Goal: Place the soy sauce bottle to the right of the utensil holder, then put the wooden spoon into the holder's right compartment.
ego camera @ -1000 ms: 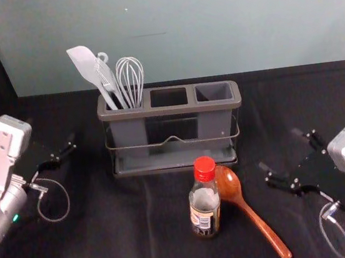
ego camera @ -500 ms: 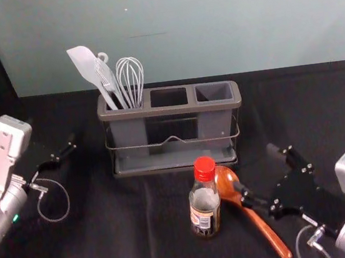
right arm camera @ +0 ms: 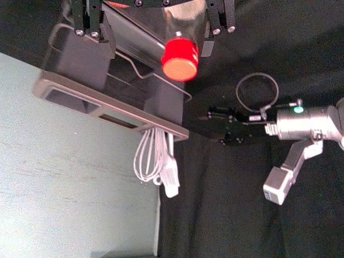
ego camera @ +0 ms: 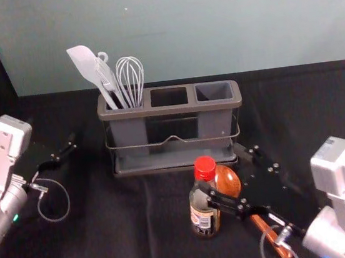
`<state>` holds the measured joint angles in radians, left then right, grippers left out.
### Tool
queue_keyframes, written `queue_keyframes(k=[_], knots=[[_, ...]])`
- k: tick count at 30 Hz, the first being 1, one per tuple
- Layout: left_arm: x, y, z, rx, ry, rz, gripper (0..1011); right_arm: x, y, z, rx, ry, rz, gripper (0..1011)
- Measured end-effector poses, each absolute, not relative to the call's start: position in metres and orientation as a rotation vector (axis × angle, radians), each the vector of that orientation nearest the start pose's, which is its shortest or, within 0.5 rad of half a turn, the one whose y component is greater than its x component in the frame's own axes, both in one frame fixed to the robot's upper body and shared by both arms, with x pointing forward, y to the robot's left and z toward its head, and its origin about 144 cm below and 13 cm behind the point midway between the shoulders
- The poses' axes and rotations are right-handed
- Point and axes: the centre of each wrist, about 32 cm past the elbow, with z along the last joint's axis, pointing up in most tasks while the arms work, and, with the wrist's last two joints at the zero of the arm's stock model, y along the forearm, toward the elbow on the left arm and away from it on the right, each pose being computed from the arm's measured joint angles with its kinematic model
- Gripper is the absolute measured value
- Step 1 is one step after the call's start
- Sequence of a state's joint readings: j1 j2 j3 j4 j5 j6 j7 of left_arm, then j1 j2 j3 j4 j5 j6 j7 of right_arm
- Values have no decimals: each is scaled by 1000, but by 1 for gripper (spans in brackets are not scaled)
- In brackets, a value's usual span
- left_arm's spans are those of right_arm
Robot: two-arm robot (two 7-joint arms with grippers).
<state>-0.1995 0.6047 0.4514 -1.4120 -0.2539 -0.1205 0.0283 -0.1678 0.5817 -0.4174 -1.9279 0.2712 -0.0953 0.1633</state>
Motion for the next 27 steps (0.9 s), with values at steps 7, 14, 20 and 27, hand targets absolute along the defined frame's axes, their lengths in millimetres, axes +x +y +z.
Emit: queue_keyframes(k=[7, 14, 20, 27], knots=[[489, 310, 1140, 304, -285, 1248, 1000, 387, -207, 1170, -33, -140, -840, 1002], [489, 310, 1140, 304, -285, 1248, 1000, 393, -200, 1168, -21, -121, -832, 1002], [489, 310, 1140, 304, -285, 1248, 1000, 395, -198, 1163, -8, -103, -829, 1002], [489, 310, 1140, 304, -285, 1248, 1000, 394, -195, 1161, 9, -88, -821, 883]])
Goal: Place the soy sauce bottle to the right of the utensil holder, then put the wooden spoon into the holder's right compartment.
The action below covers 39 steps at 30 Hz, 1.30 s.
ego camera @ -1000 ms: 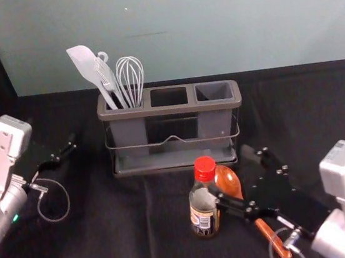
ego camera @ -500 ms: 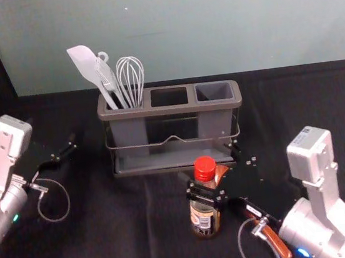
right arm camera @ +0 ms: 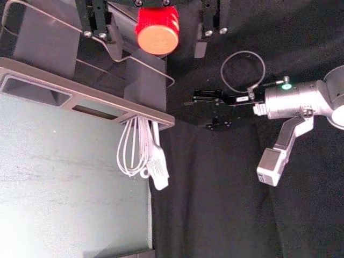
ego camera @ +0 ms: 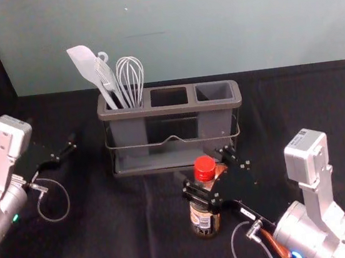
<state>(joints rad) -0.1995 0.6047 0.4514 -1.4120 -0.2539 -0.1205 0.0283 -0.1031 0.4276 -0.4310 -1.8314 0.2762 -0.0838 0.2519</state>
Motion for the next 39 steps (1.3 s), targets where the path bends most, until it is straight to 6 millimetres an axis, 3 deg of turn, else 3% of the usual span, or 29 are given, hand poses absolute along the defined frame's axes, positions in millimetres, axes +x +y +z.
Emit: queue_keyframes(k=[17, 29, 39], knots=[[489, 310, 1140, 304, -285, 1248, 1000, 387, -201, 1168, 0, -114, -839, 387], [489, 310, 1140, 304, -285, 1248, 1000, 382, -216, 1182, 39, -136, -874, 387], [489, 310, 1140, 304, -285, 1248, 1000, 378, -244, 1196, 53, -181, -950, 387]])
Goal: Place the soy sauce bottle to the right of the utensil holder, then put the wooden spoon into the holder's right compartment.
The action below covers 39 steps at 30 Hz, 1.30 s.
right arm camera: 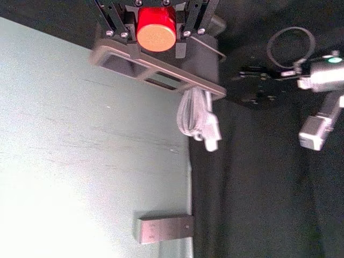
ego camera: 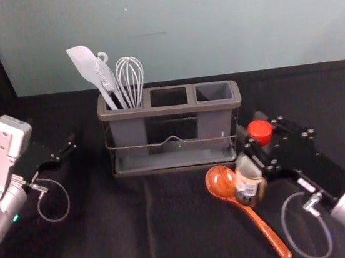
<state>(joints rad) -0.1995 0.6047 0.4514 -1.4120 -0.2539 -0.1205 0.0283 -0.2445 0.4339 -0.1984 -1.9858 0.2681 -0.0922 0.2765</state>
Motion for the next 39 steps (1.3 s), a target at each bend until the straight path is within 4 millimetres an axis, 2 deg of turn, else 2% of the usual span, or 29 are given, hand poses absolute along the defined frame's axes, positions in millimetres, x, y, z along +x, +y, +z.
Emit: queue_keyframes(k=[6, 14, 20, 29, 32, 39], knots=[[489, 310, 1140, 304, -285, 1248, 1000, 388, -264, 1191, 18, -177, -1019, 387], [489, 310, 1140, 304, -285, 1248, 1000, 405, -279, 1187, -2, -171, -1073, 387], [489, 310, 1140, 304, -285, 1248, 1000, 422, -285, 1184, -2, -199, -1079, 387], [489, 310, 1140, 304, -285, 1248, 1000, 461, -288, 1175, 25, -197, -1060, 387], [489, 310, 1140, 304, -285, 1248, 1000, 474, -287, 1172, 43, -177, -1057, 387], [489, 310, 1140, 304, -285, 1248, 1000, 492, -282, 1167, 65, -148, -1045, 387]])
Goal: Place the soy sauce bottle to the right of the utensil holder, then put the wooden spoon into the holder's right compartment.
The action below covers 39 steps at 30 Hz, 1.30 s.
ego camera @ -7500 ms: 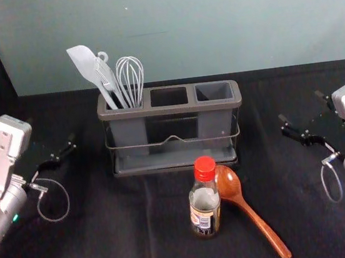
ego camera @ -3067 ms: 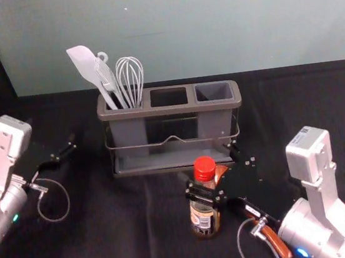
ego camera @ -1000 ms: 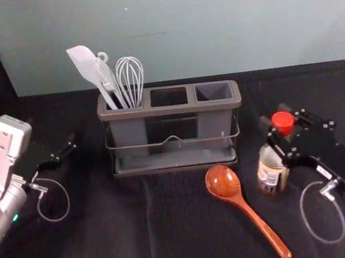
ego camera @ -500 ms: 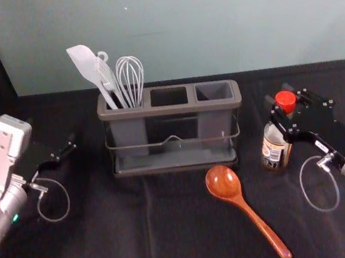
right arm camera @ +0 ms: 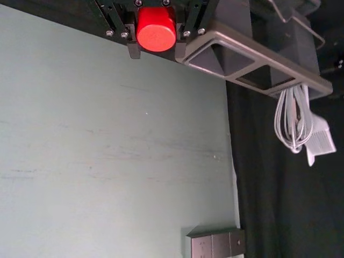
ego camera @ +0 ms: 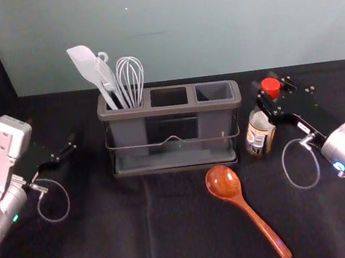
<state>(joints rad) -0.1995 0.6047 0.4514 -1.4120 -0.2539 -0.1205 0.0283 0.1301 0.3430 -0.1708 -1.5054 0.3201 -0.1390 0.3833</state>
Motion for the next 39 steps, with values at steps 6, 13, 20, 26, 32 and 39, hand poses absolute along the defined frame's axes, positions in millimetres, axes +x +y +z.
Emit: queue_keyframes(k=[6, 13, 20, 26, 32, 39], knots=[[489, 310, 1140, 304, -285, 1248, 1000, 505, -280, 1161, 103, -119, -1045, 387], [489, 310, 1140, 304, -285, 1248, 1000, 511, -278, 1160, 112, -114, -1047, 387], [489, 310, 1140, 304, -285, 1248, 1000, 513, -277, 1156, 113, -103, -1051, 387], [489, 310, 1140, 304, -285, 1248, 1000, 513, -276, 1154, 121, -95, -1054, 421], [489, 310, 1140, 304, -285, 1248, 1000, 509, -276, 1156, 141, -104, -1064, 574], [489, 310, 1140, 305, -285, 1248, 1000, 497, -279, 1172, 178, -153, -1078, 814]])
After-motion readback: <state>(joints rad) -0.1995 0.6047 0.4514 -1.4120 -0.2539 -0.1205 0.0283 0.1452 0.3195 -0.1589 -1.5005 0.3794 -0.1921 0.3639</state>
